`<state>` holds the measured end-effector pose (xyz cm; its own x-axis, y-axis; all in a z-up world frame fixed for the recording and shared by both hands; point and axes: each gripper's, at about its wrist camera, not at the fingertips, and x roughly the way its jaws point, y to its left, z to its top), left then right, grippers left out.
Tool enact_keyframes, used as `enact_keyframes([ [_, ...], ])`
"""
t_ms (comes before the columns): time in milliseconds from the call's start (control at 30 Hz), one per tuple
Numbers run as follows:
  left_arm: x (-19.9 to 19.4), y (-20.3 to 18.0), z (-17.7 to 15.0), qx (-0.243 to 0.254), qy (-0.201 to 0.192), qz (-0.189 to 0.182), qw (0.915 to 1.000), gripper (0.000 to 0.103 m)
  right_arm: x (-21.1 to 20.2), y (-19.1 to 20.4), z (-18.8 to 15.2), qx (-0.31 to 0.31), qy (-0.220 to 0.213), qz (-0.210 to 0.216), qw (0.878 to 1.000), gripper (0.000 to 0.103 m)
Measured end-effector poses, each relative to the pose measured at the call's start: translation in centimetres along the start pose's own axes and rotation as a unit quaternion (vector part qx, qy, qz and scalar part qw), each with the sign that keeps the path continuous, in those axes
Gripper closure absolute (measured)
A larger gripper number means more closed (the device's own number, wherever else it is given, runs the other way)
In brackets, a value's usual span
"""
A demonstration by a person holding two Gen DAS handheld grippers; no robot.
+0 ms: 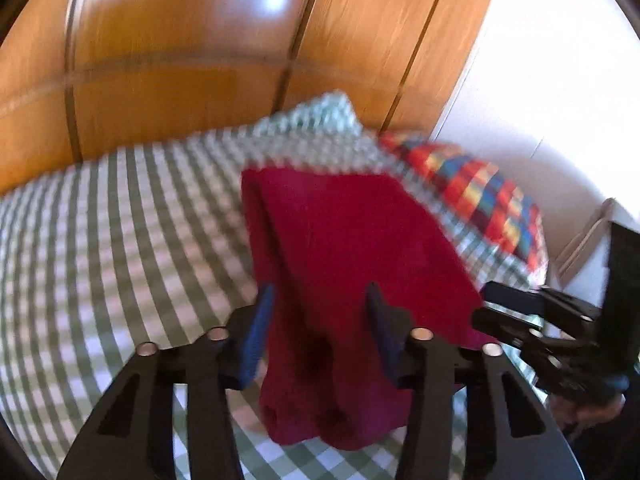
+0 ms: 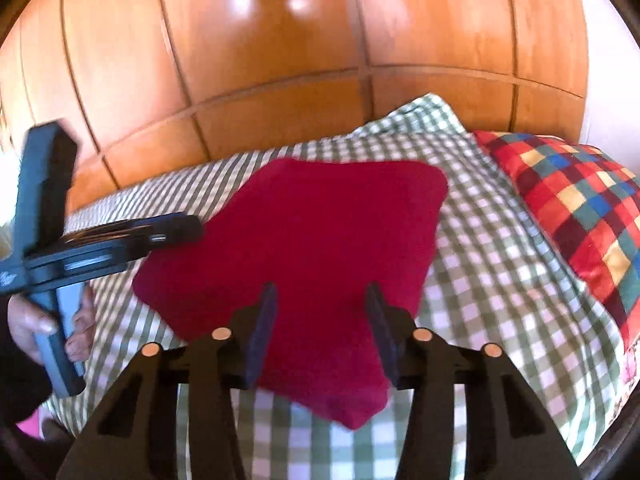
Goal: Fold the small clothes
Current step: 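Press the folded sweater flat with the right tool and release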
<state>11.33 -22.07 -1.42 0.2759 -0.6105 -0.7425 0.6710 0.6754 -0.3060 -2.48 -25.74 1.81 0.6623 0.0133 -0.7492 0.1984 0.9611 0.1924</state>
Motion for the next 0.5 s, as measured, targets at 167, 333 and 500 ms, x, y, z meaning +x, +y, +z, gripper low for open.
enact_keyframes([
  [167,2.9,1.7,-1.7,-0.045,0.028,0.01,0.9986,0.05,3.2,0.7,-2.7,-0.008,0.009,-0.035,0.999,0.06],
  [333,2.4,1.4,-1.8,-0.047,0.017,0.027,0.9984,0.047,3.3,1.2,-2.9,-0.015,-0.001,-0.057,0.998,0.06],
  [500,-0.8,0.0,-2.5,-0.042,-0.016,0.069,0.9966,0.041,2.7,1.6,-3.0,-0.002,-0.002,-0.067,0.998,0.058],
])
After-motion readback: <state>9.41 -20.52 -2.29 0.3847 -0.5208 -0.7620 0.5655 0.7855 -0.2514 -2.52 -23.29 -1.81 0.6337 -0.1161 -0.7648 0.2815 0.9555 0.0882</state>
